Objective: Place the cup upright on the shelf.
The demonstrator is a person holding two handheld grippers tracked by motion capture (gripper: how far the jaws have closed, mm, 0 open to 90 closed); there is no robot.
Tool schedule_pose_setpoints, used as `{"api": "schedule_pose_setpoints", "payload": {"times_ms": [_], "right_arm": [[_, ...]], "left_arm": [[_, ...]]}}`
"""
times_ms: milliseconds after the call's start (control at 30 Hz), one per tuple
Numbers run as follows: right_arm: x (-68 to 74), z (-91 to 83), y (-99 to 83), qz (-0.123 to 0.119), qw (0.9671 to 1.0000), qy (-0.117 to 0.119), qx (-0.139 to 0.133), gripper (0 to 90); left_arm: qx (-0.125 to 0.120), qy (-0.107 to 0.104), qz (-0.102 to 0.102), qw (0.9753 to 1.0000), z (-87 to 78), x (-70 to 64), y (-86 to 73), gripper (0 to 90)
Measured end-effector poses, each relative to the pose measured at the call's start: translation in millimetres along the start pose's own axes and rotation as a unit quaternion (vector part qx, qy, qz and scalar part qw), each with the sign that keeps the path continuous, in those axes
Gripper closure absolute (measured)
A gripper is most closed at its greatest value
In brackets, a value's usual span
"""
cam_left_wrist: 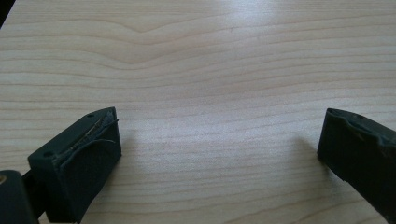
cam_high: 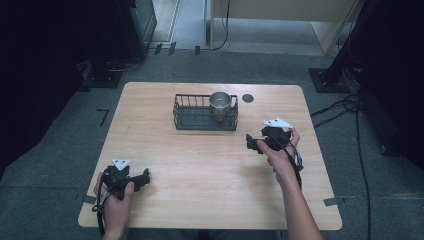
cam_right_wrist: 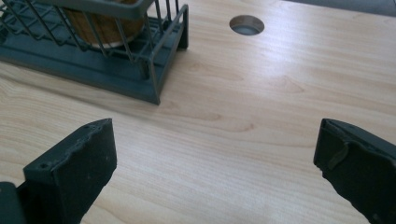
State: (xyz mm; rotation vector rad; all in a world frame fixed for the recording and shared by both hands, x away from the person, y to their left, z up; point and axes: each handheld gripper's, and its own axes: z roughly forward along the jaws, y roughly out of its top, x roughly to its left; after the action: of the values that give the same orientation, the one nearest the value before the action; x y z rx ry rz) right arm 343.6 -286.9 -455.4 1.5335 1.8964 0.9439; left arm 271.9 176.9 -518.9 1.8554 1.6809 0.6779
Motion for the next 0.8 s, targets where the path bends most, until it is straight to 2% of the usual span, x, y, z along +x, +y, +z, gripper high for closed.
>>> {"api": "schedule_pose_setpoints", "payload": {"times_ms": [800], "right_arm": [[-30.2, -16.2, -47.2, 0.034, 0.9991, -0.020, 0.015, 0.0]], "left_arm": [[0.001, 0.000, 0.001, 1.0000, -0.1, 0.1, 0.0, 0.0]]}}
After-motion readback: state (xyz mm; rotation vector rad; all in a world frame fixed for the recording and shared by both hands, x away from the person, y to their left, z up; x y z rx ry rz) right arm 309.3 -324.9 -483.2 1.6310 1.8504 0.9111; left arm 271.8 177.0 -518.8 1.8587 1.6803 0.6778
